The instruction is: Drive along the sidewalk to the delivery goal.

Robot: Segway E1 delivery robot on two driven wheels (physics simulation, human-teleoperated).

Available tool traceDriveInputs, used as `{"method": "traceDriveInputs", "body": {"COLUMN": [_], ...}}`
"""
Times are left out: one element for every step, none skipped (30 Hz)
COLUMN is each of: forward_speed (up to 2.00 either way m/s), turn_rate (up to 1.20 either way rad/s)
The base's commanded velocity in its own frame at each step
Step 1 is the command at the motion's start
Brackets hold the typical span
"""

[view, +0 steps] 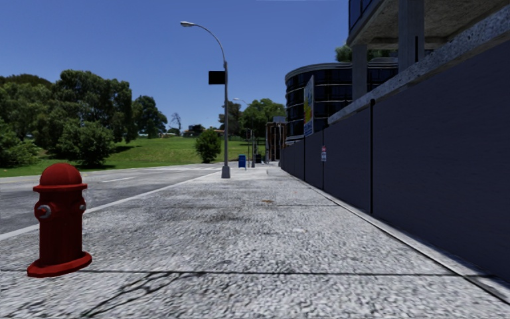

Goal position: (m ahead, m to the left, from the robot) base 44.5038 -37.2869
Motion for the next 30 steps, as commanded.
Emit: {"method": "traceDriveInputs", "body": {"forward_speed": [2.00, 2.00, 2.00, 2.00, 2.00, 2.00, 2.00, 2.00, 2.00, 2.00, 2.00, 2.00, 2.00, 2.00, 2.00, 2.00, 2.00, 2.00, 2.00, 2.00, 2.00, 2.00, 2.00, 2.00, 2.00, 2.00, 2.00, 2.00, 2.00, 2.00], "turn_rate": [-0.24, -0.24, -0.24, -0.24, -0.22, -0.12, -0.12, 0.00, 0.00, 0.00, 0.00, 0.00, 0.00, 0.00, 0.00, 0.00, 0.00, 0.00, 0.00, 0.00, 0.00, 0.00, -0.03, -0.03, -0.07, -0.08, -0.08, -0.08, -0.09, -0.13]}}
